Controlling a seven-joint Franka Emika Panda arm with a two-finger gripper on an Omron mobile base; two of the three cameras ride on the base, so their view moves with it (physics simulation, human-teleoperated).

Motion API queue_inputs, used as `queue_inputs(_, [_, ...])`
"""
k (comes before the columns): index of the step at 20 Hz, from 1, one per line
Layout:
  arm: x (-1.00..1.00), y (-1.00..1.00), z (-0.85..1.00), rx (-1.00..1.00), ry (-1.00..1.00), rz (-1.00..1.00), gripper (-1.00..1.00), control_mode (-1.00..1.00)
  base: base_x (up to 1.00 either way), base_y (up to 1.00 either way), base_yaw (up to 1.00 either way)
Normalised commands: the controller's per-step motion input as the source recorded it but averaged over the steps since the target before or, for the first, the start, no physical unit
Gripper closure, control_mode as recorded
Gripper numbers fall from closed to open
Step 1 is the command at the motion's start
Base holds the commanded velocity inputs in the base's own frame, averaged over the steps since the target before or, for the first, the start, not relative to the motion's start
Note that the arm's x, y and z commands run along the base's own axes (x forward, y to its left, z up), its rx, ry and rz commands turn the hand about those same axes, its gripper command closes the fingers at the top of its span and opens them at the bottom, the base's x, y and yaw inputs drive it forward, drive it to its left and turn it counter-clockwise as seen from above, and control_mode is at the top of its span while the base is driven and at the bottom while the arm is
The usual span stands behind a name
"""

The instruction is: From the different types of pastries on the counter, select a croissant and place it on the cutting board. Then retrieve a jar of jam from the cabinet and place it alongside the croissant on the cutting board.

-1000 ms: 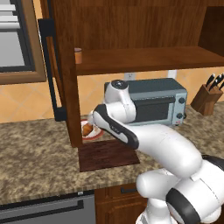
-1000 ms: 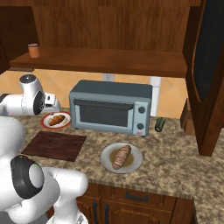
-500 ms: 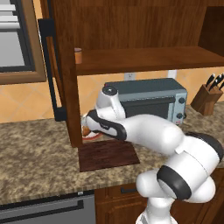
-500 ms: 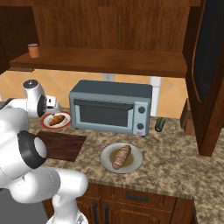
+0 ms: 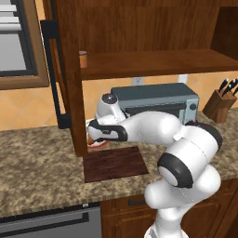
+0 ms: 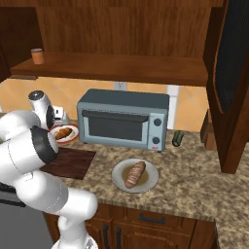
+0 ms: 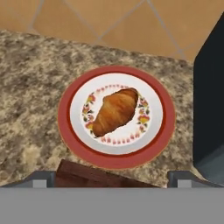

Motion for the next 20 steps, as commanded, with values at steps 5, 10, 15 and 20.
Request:
queue_inputs(5, [0.27,0.18,-0.13,0.0,0.0,-0.24,-1.0,-1.0,0.0,0.0,0.0])
queue_inputs(10, [0.25,0.0,-0.12,0.0,0.0,-0.15,-1.0,-1.0,0.0,0.0,0.0])
queue_inputs(15, [0.48,0.02,-0.23,0.04,0.03,-0.08,-1.0,-1.0,0.0,0.0,0.0])
queue_inputs(20, [0.37,0.07,-0.41,0.06,0.03,-0.04,-1.0,-1.0,0.0,0.0,0.0])
